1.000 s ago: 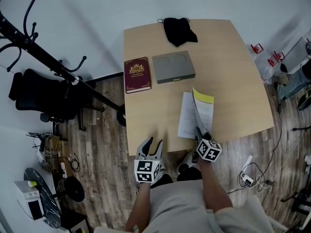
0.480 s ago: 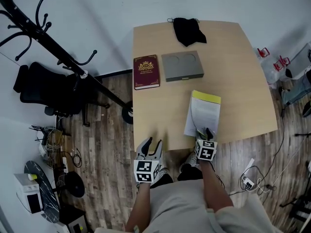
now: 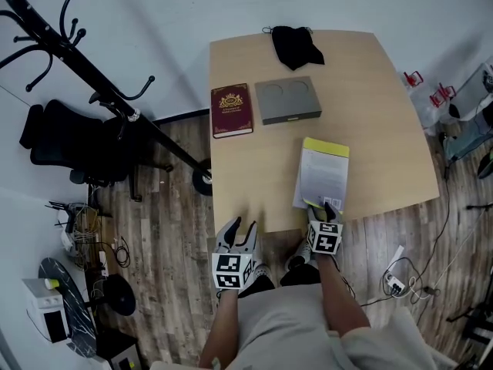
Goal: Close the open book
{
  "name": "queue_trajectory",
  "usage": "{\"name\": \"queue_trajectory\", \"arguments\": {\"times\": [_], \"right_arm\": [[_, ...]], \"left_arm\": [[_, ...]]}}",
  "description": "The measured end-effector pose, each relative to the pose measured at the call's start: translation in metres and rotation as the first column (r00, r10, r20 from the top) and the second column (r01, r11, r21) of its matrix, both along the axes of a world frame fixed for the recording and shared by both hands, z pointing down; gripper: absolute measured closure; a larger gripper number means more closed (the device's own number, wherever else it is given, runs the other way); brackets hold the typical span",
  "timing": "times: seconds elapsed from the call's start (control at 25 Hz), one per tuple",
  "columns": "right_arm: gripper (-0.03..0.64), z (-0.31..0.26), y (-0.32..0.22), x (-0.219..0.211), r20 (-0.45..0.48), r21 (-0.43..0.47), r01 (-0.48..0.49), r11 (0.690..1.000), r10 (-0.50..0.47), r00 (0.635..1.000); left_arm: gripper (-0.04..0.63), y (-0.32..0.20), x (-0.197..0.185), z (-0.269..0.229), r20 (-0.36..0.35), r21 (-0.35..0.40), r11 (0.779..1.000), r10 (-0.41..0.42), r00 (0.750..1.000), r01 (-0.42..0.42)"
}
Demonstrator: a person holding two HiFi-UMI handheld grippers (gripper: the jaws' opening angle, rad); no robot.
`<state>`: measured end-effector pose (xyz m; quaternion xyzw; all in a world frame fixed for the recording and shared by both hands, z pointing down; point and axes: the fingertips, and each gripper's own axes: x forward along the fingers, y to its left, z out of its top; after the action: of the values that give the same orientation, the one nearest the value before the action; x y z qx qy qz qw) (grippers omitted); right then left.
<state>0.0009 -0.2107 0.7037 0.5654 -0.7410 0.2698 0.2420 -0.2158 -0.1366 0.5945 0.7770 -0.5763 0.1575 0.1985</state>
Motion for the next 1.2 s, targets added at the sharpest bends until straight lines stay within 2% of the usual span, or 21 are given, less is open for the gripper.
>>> {"name": "queue_trajectory", "arguments": {"times": [0.52, 1.0, 1.2], "right_arm": [[0.385, -0.016, 0.043, 0.019, 0.044, 0.035, -0.094, 0.995, 0.092, 0.995], [0.385, -0.039, 0.089, 0.036, 0.079, 0.095, -0.151, 0.984, 0.143, 0.987], [0.385, -0.047, 0.111, 0.035, 0.089, 0.115, -0.133, 0.984, 0.123, 0.988]], "left_arm": [[0.414, 0.016, 0.020, -0.004, -0.013, 0.020, 0.993, 0.115, 0.993, -0.115], [0.414, 0.034, 0.054, -0.007, -0.021, 0.037, 0.967, 0.255, 0.967, -0.254], [0.414, 0.043, 0.063, -0.005, -0.038, 0.042, 0.962, 0.273, 0.961, -0.271]]}}
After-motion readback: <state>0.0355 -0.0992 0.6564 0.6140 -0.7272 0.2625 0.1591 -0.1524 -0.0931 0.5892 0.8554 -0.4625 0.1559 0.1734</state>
